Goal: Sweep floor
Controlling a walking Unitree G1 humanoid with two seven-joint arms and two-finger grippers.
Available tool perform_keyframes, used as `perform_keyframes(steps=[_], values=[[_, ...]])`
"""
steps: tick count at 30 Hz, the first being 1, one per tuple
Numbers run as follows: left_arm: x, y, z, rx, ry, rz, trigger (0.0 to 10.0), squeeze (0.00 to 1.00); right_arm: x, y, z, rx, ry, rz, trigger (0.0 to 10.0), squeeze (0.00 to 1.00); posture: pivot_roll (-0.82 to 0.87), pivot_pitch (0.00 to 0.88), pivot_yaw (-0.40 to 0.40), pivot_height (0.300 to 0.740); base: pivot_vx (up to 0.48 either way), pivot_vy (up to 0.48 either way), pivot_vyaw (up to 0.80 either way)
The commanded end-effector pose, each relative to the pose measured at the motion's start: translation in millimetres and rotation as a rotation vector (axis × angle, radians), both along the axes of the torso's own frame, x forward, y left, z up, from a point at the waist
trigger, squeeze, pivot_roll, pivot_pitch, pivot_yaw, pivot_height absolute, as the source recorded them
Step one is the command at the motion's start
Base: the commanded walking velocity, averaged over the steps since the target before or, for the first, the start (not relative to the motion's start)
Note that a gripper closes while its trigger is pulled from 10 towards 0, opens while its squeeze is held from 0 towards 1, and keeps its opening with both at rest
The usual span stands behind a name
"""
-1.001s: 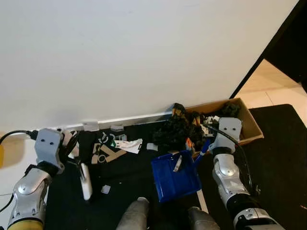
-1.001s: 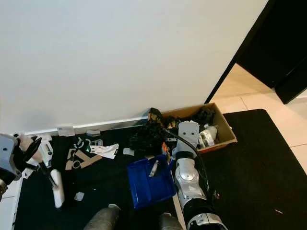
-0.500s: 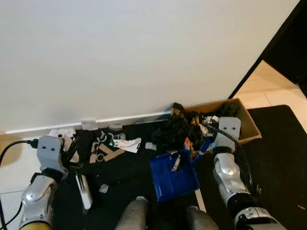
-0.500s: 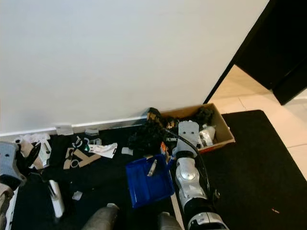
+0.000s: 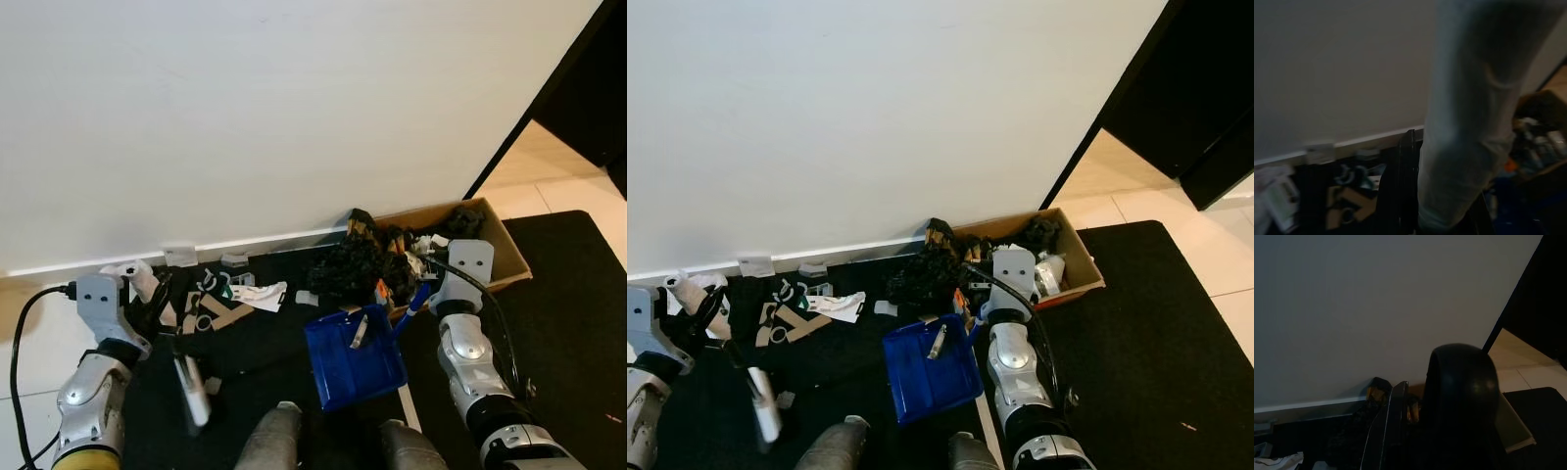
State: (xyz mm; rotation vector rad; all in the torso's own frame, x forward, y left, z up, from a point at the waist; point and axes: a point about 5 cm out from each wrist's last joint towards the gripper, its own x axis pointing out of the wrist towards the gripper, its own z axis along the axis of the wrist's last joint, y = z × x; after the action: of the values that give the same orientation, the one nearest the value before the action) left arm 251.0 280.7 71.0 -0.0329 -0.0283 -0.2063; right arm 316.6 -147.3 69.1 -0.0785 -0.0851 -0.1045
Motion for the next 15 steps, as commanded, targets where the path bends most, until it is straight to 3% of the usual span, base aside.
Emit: perform_keyframes(steps=[1,15], values=[[-1.3,-18.8,-9,-0.099,0.015,-0.064,10.0,0.00,-9.2,-3.6,-19,-0.019,0.091,-0.007,10.0,0.00,0.19,0.250,-0.054,0.740,0.000,0.000,0.00],[10.8,-57.7,11,-0.194,-0.034,-0.244,10.0,0.00,-8.9,-2.5,-19,-0.014,0.091,-0.008,10.0,0.00,0.19,0.245,-0.048,0.740,0.000,0.000,0.00]])
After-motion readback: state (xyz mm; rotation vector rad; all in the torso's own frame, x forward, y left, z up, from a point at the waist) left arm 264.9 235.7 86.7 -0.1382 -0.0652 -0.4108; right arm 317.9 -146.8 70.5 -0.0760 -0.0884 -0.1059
